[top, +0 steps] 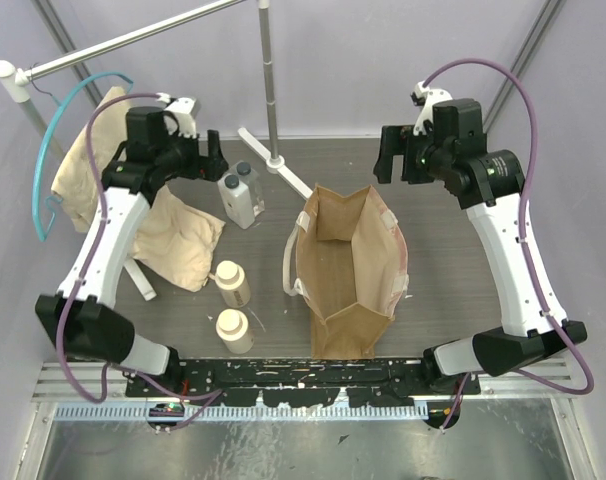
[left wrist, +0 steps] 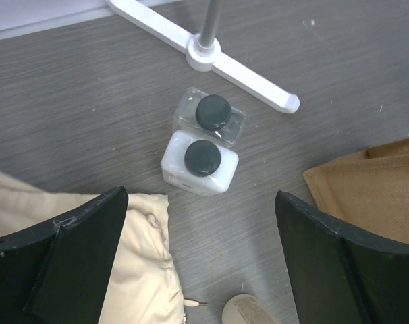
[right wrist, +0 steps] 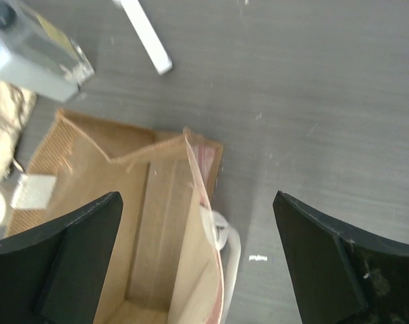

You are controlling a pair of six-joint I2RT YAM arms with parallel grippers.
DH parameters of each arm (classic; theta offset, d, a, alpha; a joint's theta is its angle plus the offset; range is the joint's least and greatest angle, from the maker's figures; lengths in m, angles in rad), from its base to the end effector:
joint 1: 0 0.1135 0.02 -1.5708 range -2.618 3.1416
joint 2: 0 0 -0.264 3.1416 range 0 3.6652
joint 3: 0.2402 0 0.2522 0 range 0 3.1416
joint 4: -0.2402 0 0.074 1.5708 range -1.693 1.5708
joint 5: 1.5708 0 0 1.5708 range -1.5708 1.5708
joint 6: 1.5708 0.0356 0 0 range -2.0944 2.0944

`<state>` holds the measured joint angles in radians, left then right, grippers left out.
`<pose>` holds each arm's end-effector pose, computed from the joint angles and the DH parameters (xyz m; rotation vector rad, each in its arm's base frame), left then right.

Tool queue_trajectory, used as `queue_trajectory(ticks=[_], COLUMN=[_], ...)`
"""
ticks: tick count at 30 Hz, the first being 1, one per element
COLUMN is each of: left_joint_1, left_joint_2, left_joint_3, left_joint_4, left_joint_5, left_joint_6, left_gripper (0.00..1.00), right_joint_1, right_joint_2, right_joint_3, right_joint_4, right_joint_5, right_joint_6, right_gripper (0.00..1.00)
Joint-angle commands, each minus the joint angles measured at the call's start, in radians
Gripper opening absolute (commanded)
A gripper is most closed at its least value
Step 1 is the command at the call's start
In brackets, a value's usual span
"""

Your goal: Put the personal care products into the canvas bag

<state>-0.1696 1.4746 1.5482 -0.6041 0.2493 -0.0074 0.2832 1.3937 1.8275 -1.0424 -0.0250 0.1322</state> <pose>0.3219 -0.0640 0.3992 0.3202 2.0800 -0.3683 0.2498 0.0736 0.4681 -0.1795 2.1839 0.2627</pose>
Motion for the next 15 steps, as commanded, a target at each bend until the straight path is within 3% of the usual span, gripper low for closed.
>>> queue_trajectory(ticks=[1, 7, 15], left_joint_1=[-0.04, -0.063, -0.08], left_joint_2=[0.09, 0.237, 0.41], left_joint_3=[0.074, 0.159, 0.282], left_joint_4=[-0.066, -0.048, -0.049], left_joint_5=[0.033, 0.066, 0.038], left_joint_6=[0.083, 0.121, 0.194], left_gripper=[0.98, 0.98, 0.98], right_joint_1=[0.022, 0.031, 0.033], right_joint_2=[-0.044, -0.089, -0.102], right_joint_3=[-0.086, -0.231, -0.308], right_joint_4=[-0.117, -0.154, -0.153], right_joint_5=[0.014, 0.062, 0.066], right_joint_6=[0.023, 0.026, 0.03], right_gripper=[1.0, 1.0, 1.0])
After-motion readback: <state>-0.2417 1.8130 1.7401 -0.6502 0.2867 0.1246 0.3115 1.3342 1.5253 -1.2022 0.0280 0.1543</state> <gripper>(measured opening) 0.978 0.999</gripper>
